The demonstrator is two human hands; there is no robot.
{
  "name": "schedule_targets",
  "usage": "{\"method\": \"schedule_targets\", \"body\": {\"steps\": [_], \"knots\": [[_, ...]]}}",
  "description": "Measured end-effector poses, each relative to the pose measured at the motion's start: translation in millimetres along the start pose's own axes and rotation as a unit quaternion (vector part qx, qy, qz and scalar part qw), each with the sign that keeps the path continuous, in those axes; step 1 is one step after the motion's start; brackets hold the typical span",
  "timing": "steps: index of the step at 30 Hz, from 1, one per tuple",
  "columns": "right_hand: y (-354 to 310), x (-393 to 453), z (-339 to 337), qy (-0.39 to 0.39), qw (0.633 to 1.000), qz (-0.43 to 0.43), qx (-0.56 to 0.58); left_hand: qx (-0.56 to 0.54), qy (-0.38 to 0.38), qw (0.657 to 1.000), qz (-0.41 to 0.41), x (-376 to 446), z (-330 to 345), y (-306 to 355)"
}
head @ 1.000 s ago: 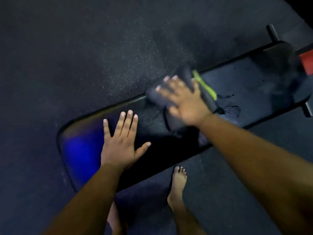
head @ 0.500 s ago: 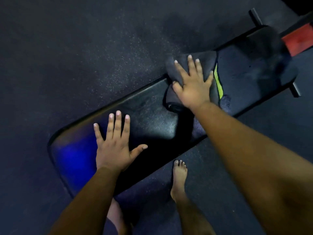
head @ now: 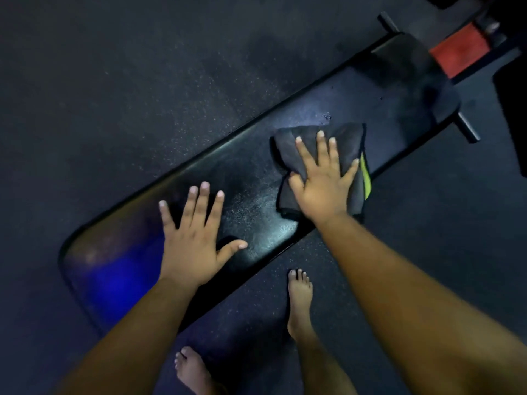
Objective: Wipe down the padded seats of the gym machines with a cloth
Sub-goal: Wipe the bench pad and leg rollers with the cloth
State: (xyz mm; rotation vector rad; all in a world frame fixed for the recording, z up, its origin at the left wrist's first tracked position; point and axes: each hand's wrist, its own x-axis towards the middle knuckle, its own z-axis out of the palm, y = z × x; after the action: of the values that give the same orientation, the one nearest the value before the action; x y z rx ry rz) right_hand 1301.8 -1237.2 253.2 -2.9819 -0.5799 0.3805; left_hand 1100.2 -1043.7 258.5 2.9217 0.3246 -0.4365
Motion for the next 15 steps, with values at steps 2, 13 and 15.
{"method": "schedule_targets", "body": {"steps": [2,13,15], "knots": [[-12,-44,12,0.001,0.998,-0.059,-0.009,-0.013,0.001,1.000,0.006,20,-6,18],[94,65,-18,0.032,0.999,0.012,-0.023,-0.016,0.031,0.999,0.001,137,-19,75],[61,34,-10,0.008,0.998,-0.051,-0.027,-0.022,0.031,0.999,-0.028,141,-18,78]]}}
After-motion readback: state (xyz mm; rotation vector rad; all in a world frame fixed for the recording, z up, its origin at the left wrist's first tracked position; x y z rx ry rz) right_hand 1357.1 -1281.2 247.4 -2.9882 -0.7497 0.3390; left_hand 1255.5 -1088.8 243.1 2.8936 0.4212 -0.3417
